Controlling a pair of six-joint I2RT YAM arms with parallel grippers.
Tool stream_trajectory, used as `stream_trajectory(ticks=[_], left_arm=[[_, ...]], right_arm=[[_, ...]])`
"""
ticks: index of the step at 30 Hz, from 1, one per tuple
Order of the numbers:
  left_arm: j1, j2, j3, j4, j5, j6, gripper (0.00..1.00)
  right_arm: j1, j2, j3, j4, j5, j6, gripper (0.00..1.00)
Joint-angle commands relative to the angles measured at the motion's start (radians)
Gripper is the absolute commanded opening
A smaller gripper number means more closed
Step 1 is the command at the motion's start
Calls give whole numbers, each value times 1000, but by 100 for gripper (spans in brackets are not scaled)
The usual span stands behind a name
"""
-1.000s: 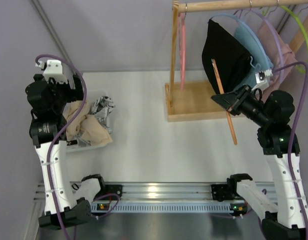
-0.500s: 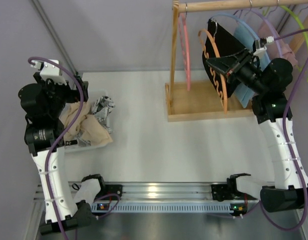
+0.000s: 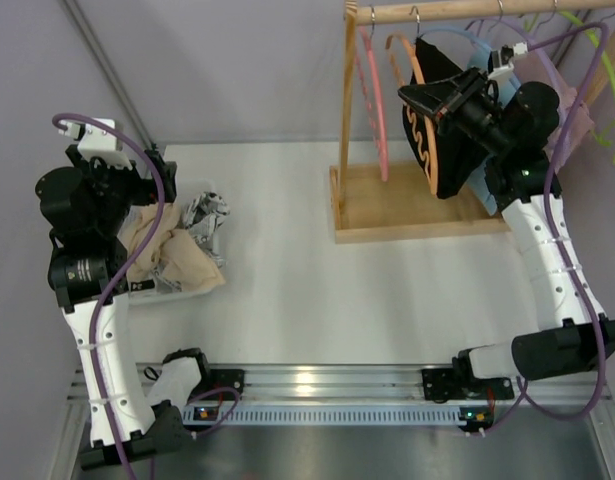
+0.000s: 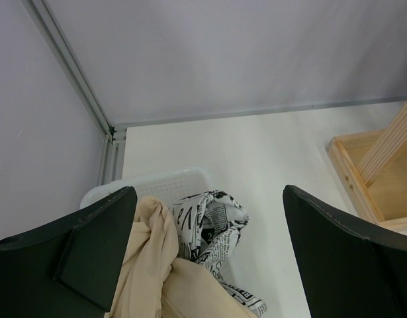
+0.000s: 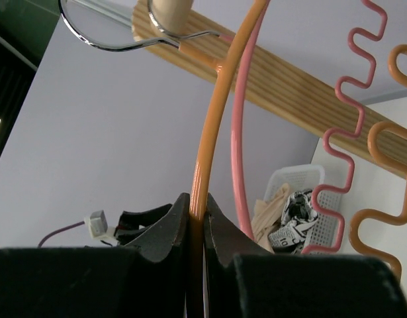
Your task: Remove the trousers from the hanger
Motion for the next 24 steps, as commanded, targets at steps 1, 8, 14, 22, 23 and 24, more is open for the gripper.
stream_trajectory(ticks=[1, 8, 14, 22, 23, 24], left_arm=[[0, -8, 10, 18, 25, -20, 98], [-1, -19, -7, 20, 12, -1, 98], [-1, -4, 0, 20, 15, -17, 98], [-1, -2, -10, 18, 25, -17, 98], [-1, -5, -11, 18, 26, -15, 98], [-2, -5, -16, 18, 26, -11, 98]], right_arm=[[30, 39, 95, 106, 23, -24, 0], [44, 77, 153, 106, 45, -56, 0], [48, 123, 177, 85, 57, -79, 0], [57, 176, 184, 82, 57, -101, 0], [60, 176, 178, 86, 55, -102, 0], [62, 174, 177, 92, 52, -105, 0]])
